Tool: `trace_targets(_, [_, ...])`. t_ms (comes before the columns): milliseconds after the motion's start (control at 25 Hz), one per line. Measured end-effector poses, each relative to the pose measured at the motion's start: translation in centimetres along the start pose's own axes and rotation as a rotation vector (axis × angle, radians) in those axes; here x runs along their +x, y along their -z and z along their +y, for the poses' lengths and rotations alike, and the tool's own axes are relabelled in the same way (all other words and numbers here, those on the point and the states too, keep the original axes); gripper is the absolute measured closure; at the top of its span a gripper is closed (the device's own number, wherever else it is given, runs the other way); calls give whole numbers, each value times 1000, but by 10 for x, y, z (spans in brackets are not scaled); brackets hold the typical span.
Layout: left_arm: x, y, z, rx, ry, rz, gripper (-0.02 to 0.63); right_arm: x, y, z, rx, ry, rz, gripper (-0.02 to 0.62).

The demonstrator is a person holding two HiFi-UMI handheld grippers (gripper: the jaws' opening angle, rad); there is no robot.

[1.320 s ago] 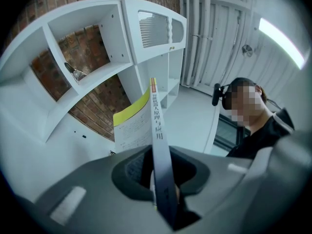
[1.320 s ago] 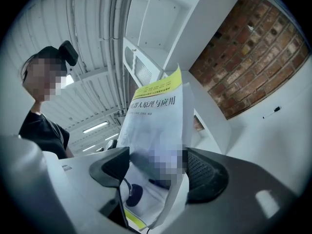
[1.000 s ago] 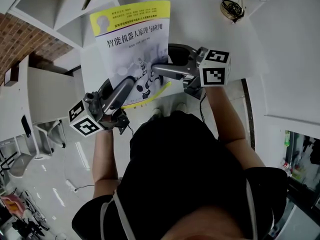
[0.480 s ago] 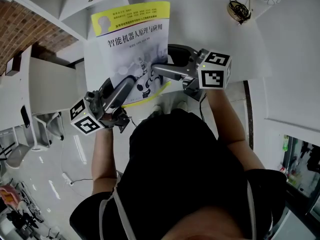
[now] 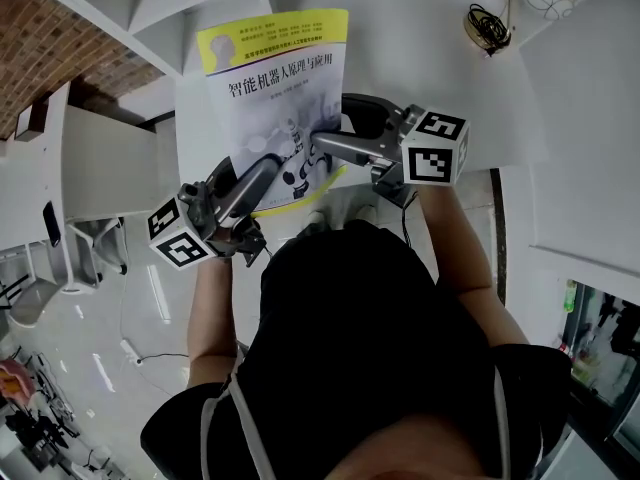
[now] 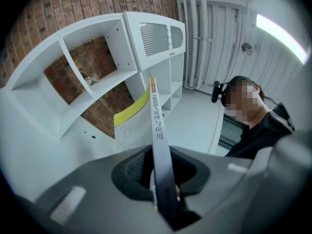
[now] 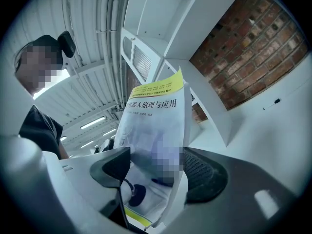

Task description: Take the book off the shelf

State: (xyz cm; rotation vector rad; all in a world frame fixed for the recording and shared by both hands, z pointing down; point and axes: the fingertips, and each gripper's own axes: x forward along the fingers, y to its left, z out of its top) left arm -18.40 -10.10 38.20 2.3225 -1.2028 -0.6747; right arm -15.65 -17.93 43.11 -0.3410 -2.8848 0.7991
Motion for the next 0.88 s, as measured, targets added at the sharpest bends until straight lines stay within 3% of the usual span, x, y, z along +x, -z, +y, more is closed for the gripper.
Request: trace_targets(880, [-2, 1, -5, -22, 6, -9, 535, -1, 1, 4, 14, -4, 15, 256])
